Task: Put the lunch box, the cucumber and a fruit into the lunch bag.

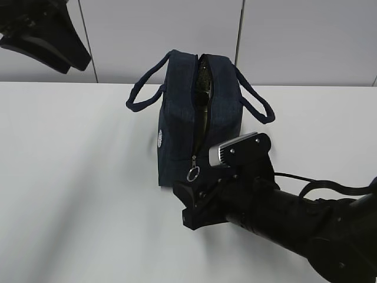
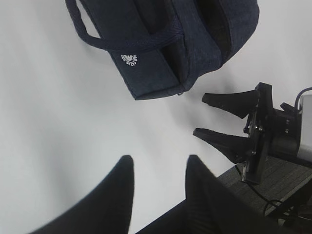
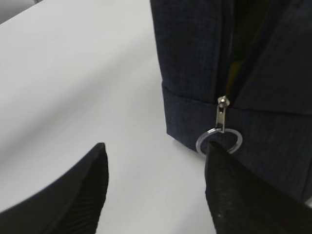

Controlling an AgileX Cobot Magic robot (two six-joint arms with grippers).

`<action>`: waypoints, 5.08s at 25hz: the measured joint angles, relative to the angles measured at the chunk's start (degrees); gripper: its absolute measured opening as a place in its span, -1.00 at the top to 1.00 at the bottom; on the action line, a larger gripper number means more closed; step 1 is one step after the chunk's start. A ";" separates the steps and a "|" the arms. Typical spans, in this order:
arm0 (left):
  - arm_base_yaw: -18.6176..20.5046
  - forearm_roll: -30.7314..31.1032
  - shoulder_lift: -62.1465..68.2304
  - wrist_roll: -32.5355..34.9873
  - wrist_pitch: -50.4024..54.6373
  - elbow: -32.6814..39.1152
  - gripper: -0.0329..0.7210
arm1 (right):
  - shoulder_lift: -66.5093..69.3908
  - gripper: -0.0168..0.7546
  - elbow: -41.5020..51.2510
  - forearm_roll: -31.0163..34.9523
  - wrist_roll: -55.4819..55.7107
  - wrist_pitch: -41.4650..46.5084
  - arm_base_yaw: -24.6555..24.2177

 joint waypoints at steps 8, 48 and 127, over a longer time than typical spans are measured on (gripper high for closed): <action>0.00 0.00 0.00 0.00 0.00 0.00 0.28 | 0.52 -0.26 -0.81 4.12 0.23 0.00 0.00; 0.00 0.22 0.00 0.00 0.03 0.00 0.28 | 7.62 -0.26 -7.79 10.24 3.85 6.11 0.00; 0.00 0.22 0.00 0.00 0.03 0.00 0.28 | 8.00 0.94 -7.83 9.73 3.94 5.95 0.00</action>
